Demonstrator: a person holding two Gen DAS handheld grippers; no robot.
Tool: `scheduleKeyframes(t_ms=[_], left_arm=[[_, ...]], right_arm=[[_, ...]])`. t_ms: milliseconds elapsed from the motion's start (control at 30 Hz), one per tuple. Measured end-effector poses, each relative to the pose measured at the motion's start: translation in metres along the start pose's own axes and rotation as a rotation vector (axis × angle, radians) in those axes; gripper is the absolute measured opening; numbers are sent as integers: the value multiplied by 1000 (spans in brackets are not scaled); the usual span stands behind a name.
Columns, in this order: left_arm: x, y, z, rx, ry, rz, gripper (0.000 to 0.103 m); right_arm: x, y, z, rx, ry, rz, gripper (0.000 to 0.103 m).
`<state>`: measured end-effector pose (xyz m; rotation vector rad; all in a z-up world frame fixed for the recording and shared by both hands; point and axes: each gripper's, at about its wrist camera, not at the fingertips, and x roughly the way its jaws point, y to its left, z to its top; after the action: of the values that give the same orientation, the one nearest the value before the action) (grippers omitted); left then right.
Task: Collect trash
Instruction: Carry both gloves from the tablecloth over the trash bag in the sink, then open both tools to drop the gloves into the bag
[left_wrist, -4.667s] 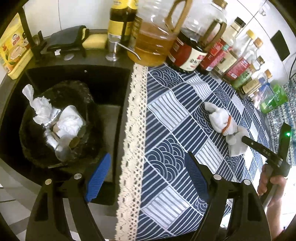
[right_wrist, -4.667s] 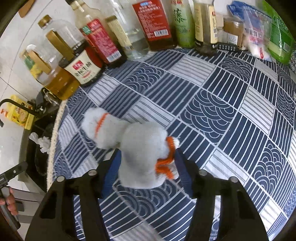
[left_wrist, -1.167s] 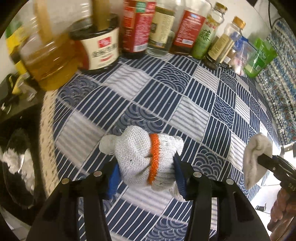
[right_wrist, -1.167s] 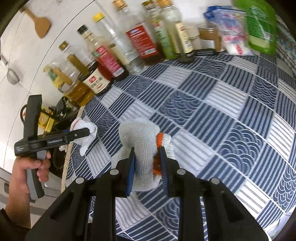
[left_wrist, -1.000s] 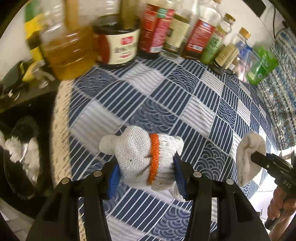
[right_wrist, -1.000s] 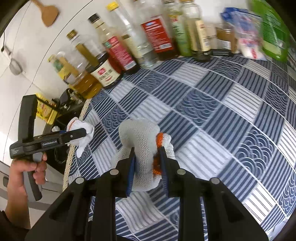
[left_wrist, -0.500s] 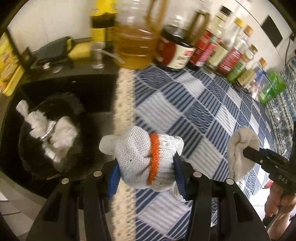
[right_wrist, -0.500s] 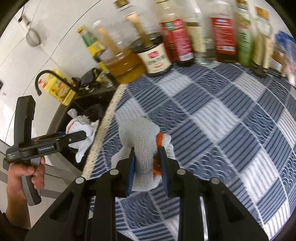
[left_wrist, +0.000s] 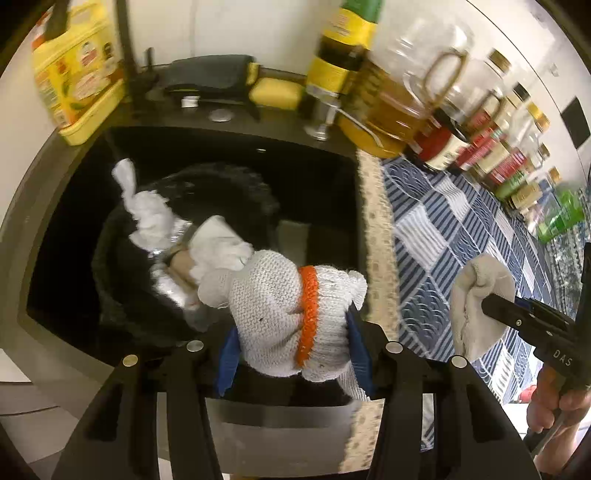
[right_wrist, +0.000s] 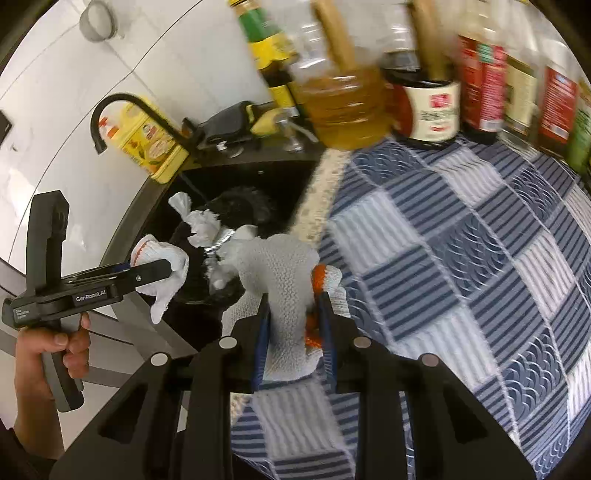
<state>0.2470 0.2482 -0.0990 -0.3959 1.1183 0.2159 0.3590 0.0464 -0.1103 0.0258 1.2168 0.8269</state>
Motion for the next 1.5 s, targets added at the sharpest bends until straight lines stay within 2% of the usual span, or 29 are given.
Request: scheduleKeyframes(t_ms=[367, 600, 1000, 1400, 1467, 1500], left_arm=[[-8, 89, 17, -33, -9, 4, 48], [-4, 128, 26, -34, 4, -4, 48], [15, 163, 43, -52, 45, -42, 49], [48, 181, 46, -84, 119, -50, 49], [50, 182, 47, -88, 125, -52, 51], [52, 181, 47, -85, 133, -50, 55]], right_arm=[[54, 72, 32, -53, 7, 5, 26], [82, 108, 54, -75, 12, -2, 26], [128, 140, 97, -112, 50, -12, 27], [168, 146, 125, -143, 121, -21, 27], [173, 145, 127, -143, 130, -19, 27], [175, 145, 128, -138, 134, -21, 28]])
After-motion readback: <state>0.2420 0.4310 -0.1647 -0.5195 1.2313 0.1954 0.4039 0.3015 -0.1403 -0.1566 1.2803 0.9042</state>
